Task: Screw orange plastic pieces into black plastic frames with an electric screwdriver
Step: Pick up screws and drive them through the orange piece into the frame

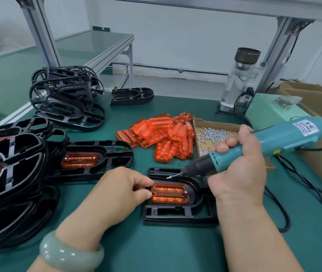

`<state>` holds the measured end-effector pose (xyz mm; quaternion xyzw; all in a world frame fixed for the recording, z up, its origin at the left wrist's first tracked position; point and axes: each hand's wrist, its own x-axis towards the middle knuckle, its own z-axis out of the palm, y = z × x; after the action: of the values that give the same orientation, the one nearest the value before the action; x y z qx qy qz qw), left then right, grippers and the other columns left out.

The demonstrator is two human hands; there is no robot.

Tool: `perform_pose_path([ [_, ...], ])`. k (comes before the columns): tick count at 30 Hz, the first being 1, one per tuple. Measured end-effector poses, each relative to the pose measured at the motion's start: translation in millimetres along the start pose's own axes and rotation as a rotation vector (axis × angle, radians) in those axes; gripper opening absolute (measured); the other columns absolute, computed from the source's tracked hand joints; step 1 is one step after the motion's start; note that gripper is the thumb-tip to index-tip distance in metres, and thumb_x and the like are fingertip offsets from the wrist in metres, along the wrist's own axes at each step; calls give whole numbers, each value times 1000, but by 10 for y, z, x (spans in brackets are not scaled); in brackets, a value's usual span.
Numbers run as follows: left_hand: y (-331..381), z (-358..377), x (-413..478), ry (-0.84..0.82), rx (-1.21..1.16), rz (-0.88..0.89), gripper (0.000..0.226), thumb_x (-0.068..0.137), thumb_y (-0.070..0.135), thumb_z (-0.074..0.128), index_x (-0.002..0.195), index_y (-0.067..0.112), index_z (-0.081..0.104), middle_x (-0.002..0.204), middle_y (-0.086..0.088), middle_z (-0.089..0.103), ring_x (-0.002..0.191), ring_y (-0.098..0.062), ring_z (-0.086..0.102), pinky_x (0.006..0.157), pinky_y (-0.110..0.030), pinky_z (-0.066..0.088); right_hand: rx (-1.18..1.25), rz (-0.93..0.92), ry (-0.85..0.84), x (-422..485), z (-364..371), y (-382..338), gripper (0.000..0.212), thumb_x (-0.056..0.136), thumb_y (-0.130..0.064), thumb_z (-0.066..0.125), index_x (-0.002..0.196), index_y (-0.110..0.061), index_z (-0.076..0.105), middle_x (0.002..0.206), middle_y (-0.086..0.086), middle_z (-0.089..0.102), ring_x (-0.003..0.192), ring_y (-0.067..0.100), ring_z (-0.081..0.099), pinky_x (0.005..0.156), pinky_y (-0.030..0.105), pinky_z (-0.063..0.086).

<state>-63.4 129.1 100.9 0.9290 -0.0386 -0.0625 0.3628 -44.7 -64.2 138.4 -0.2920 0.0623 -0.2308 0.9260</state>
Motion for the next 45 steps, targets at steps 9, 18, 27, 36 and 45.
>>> perform_pose_path([
  [9,58,97,0,-63,68,71,44,71,52,74,113,51,61,83,20,54,82,0,53,78,-27,48,-148,-34,-101,-21,-8,53,14,92,-7,56,84,-19,56,56,-4,47,44,10,45,49,20,41],
  [18,84,139,-7,-61,53,95,41,68,54,74,107,50,63,85,19,53,80,2,50,77,-25,46,-258,-59,-189,-58,27,77,11,78,-12,59,76,-23,61,56,-2,47,44,12,44,48,21,39],
  [27,75,140,-1,-67,66,104,42,69,55,73,110,49,62,83,21,52,77,2,49,72,-22,43,-267,-35,-230,-86,60,131,9,77,-11,58,80,-18,59,55,-2,47,42,11,43,47,20,38],
  [36,61,154,8,-68,60,95,42,68,55,74,108,50,63,81,19,52,77,1,50,69,-23,42,-317,-45,-288,-113,66,157,9,80,-12,58,87,-17,56,55,-2,47,43,12,44,47,22,39],
  [45,75,139,13,-94,94,123,36,70,55,71,105,53,61,76,19,50,74,0,49,66,-23,39,-406,0,-656,-149,214,228,17,81,-11,63,96,-16,58,55,-6,49,43,12,43,48,21,40],
])
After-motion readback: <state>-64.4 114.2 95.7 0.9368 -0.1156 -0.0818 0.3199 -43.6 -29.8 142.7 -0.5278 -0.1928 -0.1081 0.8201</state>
